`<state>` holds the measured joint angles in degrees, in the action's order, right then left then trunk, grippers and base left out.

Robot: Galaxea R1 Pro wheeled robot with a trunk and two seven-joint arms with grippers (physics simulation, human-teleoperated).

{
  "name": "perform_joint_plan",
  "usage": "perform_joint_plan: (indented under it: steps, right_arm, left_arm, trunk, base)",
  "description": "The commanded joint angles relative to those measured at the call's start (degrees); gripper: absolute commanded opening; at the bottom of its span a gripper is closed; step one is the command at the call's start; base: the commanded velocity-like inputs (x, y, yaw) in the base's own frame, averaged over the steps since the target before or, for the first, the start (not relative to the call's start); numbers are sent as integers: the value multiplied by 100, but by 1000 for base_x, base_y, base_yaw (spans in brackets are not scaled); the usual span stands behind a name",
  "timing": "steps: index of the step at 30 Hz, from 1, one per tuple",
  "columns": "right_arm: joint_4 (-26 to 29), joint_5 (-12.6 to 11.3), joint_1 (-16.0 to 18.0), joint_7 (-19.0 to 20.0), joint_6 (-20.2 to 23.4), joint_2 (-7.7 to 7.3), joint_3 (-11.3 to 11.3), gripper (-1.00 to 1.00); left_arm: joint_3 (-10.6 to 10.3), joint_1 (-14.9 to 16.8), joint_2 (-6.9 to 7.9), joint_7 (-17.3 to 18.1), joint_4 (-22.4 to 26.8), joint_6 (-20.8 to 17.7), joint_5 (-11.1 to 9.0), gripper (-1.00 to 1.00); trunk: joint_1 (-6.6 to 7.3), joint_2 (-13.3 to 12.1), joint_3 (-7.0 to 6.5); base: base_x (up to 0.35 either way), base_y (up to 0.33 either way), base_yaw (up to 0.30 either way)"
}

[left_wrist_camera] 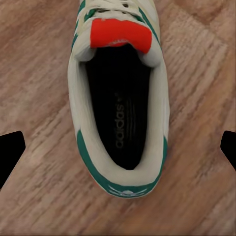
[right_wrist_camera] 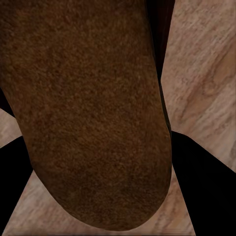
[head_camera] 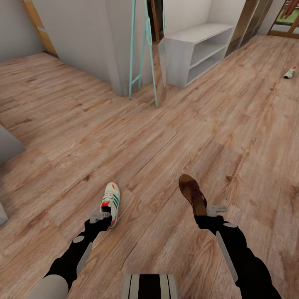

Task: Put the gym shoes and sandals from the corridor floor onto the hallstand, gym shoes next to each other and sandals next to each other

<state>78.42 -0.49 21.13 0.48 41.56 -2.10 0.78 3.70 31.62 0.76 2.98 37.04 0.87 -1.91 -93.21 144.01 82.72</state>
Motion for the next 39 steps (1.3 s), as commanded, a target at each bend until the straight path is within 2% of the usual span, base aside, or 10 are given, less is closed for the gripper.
perform_joint_plan:
  steps: [1, 5, 25, 39]
  right_arm:
    - [6, -5, 4, 5, 27, -1, 1, -100]
    - [6, -5, 1, 4, 27, -1, 1, -100]
    - [6, -4, 3, 2, 27, -1, 1, -100]
    - [6, -6, 2, 4, 27, -1, 1, -100]
  left_arm:
    - [16, 2, -4, 30, -3, 9, -20, 100]
    - [16, 2, -3, 31, -3, 9, -20, 100]
    - [16, 2, -2, 36, -1, 9, -20, 100]
    - [16, 2, -5, 33, 0, 9, -20, 100]
  trunk:
    - [1, 2, 10]
    - [1, 2, 42]
    - [-50, 28, 630]
    - [-55, 31, 747]
  base:
    - [0, 0, -4]
    - [0, 0, -1]
    - [0, 0, 0]
    - [0, 0, -10]
